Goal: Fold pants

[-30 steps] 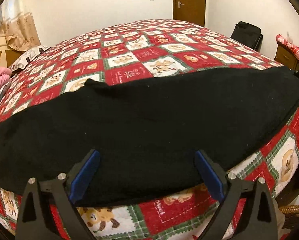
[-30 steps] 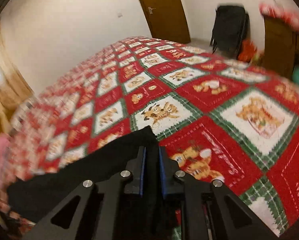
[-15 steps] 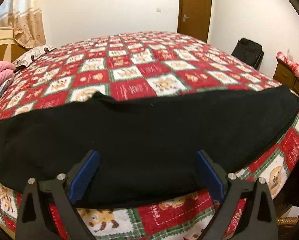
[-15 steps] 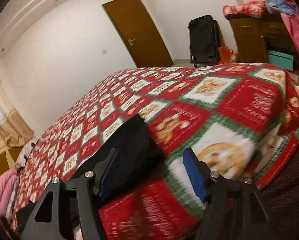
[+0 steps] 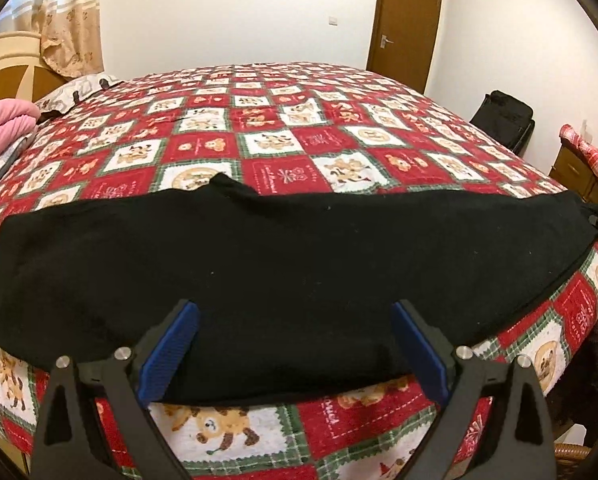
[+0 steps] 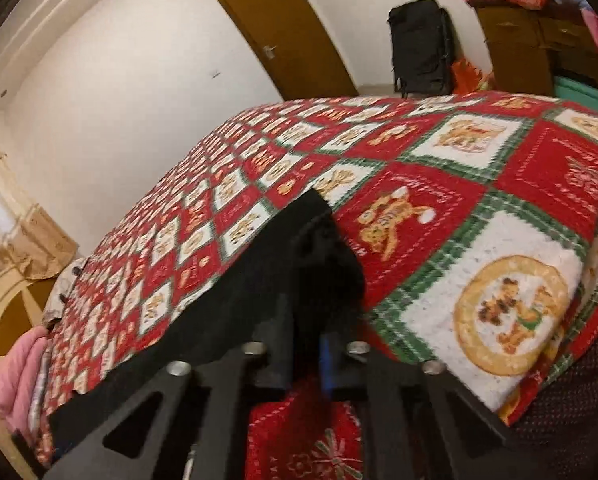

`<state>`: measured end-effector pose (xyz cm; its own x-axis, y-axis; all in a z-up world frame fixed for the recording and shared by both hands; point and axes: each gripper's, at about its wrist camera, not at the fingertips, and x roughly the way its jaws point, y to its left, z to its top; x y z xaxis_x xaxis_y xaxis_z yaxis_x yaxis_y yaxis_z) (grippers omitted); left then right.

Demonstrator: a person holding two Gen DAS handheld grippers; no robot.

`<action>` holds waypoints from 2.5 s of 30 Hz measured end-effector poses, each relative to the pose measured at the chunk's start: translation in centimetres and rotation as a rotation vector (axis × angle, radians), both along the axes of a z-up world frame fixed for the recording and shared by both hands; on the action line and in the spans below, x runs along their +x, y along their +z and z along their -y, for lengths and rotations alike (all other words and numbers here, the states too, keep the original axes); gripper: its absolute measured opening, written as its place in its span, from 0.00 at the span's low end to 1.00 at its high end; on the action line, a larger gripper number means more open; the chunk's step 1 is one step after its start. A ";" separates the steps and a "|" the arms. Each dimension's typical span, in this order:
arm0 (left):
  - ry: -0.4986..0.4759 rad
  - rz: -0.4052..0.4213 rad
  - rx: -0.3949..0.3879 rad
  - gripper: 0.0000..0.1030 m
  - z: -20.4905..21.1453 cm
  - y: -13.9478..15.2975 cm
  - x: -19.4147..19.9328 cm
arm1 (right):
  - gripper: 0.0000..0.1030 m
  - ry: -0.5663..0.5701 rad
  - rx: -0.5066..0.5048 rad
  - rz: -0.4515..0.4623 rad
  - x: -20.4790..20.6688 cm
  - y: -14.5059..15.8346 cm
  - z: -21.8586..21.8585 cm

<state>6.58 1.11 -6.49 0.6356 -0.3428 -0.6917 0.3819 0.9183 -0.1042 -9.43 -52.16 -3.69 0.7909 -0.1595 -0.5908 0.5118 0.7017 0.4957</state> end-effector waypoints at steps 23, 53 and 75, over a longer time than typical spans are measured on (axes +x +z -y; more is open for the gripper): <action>0.021 -0.031 -0.024 0.96 -1.5 -0.9 0.6 | 0.08 0.728 -0.521 -0.078 9.5 -4.2 -32.0; -0.174 0.105 -0.039 0.96 4.0 3.8 0.1 | 0.20 0.605 -0.299 0.089 8.3 4.4 -22.6; -0.239 0.005 0.040 0.95 9.5 -1.4 -0.6 | 0.16 0.422 -0.137 -0.069 16.5 -0.3 -17.0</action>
<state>5.98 -8.39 -7.88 0.5431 -0.4558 -0.7051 0.5890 0.8053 -0.0669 7.04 -35.17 -3.95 0.7627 0.0884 -0.6407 0.1953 0.9129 0.3584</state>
